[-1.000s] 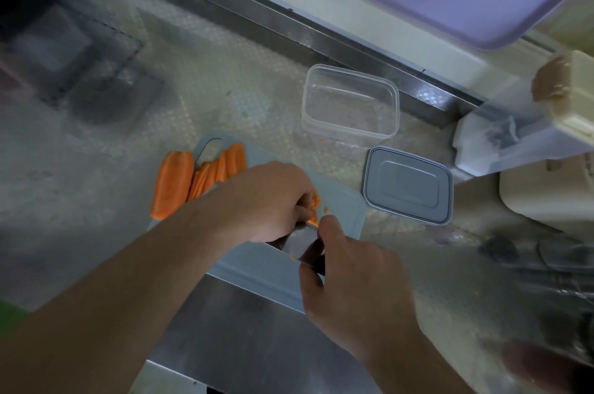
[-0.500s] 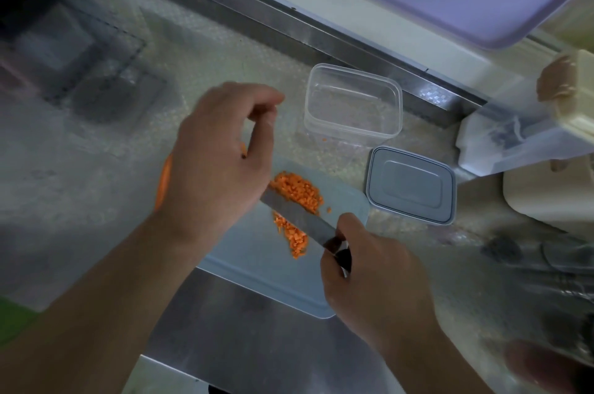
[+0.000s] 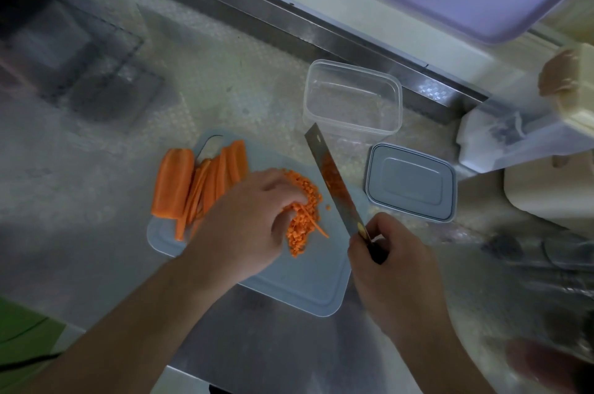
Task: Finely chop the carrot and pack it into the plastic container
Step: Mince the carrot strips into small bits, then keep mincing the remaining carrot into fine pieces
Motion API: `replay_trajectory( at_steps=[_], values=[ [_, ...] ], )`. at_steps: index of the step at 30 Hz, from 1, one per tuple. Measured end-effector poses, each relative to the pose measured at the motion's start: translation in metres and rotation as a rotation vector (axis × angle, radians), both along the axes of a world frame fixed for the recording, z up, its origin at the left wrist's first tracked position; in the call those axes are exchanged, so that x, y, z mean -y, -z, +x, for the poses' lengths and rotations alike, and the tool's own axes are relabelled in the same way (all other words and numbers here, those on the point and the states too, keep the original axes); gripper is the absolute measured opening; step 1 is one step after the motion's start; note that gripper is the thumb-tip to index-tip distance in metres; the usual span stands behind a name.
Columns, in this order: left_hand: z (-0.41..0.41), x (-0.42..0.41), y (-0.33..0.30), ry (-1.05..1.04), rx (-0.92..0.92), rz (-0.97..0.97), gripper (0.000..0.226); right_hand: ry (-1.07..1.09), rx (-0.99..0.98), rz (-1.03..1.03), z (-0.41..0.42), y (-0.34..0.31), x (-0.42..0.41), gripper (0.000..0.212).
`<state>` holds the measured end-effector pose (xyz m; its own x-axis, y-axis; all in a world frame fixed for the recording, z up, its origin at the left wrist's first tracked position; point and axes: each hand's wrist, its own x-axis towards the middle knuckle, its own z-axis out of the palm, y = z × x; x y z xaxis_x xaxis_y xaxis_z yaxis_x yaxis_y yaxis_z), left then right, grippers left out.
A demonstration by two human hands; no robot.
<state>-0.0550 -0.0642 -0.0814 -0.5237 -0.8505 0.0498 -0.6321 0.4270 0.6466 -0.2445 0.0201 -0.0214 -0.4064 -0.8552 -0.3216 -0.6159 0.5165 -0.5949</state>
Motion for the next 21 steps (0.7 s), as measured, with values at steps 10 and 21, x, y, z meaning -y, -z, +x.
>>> replay_trajectory(
  at_steps=[10, 21],
  values=[
    [-0.005, 0.007, 0.004, -0.019, 0.009, -0.068, 0.007, 0.016, 0.048, 0.001, 0.001, -0.001, 0.000, 0.023],
    [0.026, -0.015, -0.014, -0.490, -0.249, 0.169, 0.012, 0.030, 0.190, -0.018, 0.020, -0.010, 0.003, 0.032]
  ],
)
